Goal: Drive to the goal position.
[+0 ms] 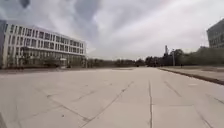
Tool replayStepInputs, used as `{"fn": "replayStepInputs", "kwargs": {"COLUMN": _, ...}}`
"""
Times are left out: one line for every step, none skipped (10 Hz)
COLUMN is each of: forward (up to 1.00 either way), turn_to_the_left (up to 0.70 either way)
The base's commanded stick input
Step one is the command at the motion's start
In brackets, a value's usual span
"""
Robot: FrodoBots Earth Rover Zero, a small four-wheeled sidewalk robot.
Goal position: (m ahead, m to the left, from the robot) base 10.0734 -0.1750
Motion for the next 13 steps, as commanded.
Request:
{"fn": "replayStepInputs", "kwargs": {"forward": 0.5, "turn_to_the_left": -0.13}}
{"fn": "replayStepInputs", "kwargs": {"forward": 0.5, "turn_to_the_left": -0.33}}
{"fn": "replayStepInputs", "kwargs": {"forward": 0.5, "turn_to_the_left": -0.5}}
{"fn": "replayStepInputs", "kwargs": {"forward": 0.5, "turn_to_the_left": -0.5}}
{"fn": "replayStepInputs", "kwargs": {"forward": 0.5, "turn_to_the_left": -0.5}}
{"fn": "replayStepInputs", "kwargs": {"forward": 0.5, "turn_to_the_left": -0.5}}
{"fn": "replayStepInputs", "kwargs": {"forward": 0.5, "turn_to_the_left": -0.5}}
{"fn": "replayStepInputs", "kwargs": {"forward": 0.5, "turn_to_the_left": -0.4}}
{"fn": "replayStepInputs", "kwargs": {"forward": 0.5, "turn_to_the_left": -0.18}}
{"fn": "replayStepInputs", "kwargs": {"forward": 0.5, "turn_to_the_left": 0.0}}
{"fn": "replayStepInputs", "kwargs": {"forward": 0.5, "turn_to_the_left": 0.0}}
{"fn": "replayStepInputs", "kwargs": {"forward": 0.5, "turn_to_the_left": 0.0}}
{"fn": "replayStepInputs", "kwargs": {"forward": 0.5, "turn_to_the_left": 0.0}}
